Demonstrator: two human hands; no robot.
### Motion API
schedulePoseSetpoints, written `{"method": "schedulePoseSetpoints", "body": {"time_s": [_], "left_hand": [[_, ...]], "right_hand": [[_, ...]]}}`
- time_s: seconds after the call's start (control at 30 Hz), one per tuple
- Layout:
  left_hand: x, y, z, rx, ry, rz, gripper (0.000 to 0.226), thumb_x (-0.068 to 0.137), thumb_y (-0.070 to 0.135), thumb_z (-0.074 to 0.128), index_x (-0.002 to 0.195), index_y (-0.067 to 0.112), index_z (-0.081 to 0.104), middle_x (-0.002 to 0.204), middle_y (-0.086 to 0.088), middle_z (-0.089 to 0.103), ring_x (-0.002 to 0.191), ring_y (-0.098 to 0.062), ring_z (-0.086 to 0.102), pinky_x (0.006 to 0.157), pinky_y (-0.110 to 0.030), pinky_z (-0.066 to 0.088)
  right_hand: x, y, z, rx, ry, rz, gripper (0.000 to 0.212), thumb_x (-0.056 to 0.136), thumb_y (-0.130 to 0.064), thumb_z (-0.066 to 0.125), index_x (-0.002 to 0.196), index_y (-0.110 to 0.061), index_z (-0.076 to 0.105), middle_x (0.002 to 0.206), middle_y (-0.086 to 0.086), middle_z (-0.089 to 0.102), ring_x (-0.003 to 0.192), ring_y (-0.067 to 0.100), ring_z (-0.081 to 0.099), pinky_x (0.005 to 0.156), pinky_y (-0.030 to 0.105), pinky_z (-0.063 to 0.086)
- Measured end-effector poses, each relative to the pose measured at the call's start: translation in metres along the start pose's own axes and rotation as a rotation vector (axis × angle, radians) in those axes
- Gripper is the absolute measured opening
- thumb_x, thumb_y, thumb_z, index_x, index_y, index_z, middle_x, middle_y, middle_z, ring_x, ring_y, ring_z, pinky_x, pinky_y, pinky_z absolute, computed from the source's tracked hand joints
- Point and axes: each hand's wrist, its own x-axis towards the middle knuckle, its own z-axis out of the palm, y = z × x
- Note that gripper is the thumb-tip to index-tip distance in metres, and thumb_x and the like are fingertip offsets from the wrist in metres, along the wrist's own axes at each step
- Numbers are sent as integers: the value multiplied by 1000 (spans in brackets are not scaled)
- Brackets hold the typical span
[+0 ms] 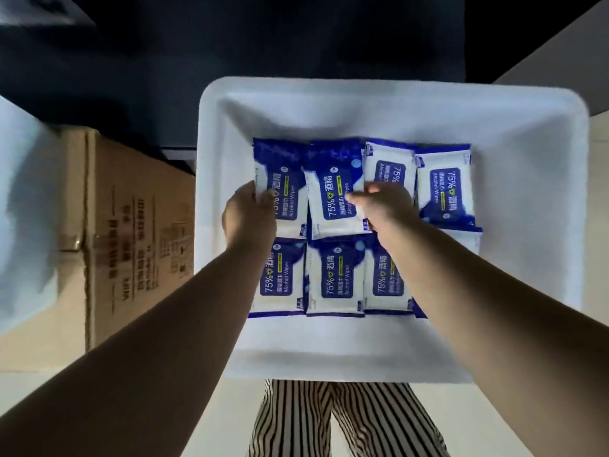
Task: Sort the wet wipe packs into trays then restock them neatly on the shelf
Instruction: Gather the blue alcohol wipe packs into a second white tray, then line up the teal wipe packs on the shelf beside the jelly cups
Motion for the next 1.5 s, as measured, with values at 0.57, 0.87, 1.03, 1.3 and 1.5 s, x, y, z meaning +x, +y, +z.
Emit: {"method": "schedulePoseSetpoints", "body": {"time_s": [0.57,0.87,1.03,1.3,1.5], "left_hand": [[-142,137,-171,302,-52,196,42,100,33,29,139,24,39,138,-4,48,123,-23,46,103,-34,35],[-266,178,-315,412,225,609,46,96,36,40,136,13,44,137,-6,49,129,-20,40,106,-23,23],[-325,132,-383,525,372,792,51,80,39,38,97,3,70,89,-12,71,82,-27,69,71,-37,55],[-398,-19,-520,779,493,713,49,76,43,41,92,8,71,81,-9,71,72,-25,69,59,-33,55],[-423,-98,-585,782,494,522,60,88,57,35,136,23,44,138,-1,48,130,-20,39,109,-37,28]], "right_hand": [[-185,-150,-116,-719,-147,-542,57,92,-27,55,143,-16,32,139,7,48,124,23,48,99,30,39],[-377,-228,-178,-819,48,-1013,48,89,-38,56,131,-21,43,130,-1,54,120,20,48,94,33,42],[-457,-212,-159,-890,112,-1086,50,91,-41,52,137,-25,39,137,-3,47,126,18,42,98,30,38],[-569,-157,-50,-983,160,-1146,51,91,-44,50,136,-21,40,137,-1,48,127,20,42,100,32,38],[-639,-144,22,-967,139,-1224,47,91,-42,51,133,-23,43,134,0,50,122,21,44,97,34,41]]}}
